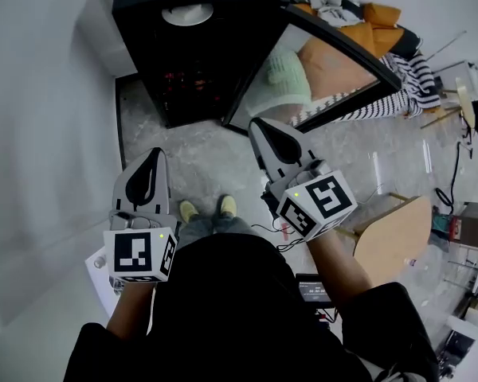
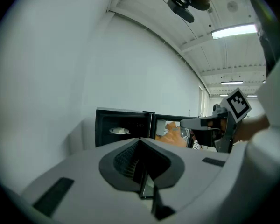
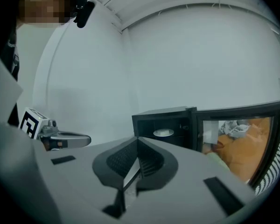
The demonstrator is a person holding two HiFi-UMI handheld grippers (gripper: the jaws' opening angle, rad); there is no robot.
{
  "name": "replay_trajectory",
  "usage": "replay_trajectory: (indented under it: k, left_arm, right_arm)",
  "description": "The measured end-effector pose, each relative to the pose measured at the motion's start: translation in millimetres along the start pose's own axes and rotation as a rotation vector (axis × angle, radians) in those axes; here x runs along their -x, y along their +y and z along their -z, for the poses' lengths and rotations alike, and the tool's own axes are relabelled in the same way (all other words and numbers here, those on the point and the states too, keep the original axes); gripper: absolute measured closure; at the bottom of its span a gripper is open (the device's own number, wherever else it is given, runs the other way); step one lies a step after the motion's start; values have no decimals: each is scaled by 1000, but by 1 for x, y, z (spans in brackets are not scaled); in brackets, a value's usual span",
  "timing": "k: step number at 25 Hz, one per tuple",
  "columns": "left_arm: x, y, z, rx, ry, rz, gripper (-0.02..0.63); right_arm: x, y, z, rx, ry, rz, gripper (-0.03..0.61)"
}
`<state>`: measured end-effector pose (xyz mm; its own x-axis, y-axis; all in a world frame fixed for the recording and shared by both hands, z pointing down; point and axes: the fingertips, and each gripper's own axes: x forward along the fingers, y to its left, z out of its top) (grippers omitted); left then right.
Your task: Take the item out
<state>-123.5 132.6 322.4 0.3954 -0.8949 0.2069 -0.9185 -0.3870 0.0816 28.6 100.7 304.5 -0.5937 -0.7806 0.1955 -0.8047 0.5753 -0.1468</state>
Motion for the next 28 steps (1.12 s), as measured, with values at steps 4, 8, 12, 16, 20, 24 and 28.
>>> replay_trajectory:
  k: [4, 8, 12, 16, 20, 24, 28]
  left_arm:
    - [3, 3, 0, -3, -4, 10, 606]
    - [12, 9, -2, -1, -17, 14, 606]
    - [22, 22, -4, -10, -25, 10, 606]
    - [30, 30, -2, -19, -27, 9, 606]
    - [39, 38, -3, -24, -37, 3, 606]
    - [44, 47, -7, -24, -49, -7, 606]
    - [45, 50, -8, -23, -52, -6, 606]
  right_arm:
    - [-2, 8, -2, -13, -1, -23, 571]
    - [-3, 20, -2, -9, -3, -37, 571]
    - [-7, 33, -3, 7, -8, -37, 571]
    - [-9, 46, -4, 10, -15, -44, 571]
    - [-9, 58, -1, 16, -13, -46, 571]
    - [-15, 65, -5, 24, -22, -53, 571]
    - [-19, 69, -7, 28, -27, -54, 571]
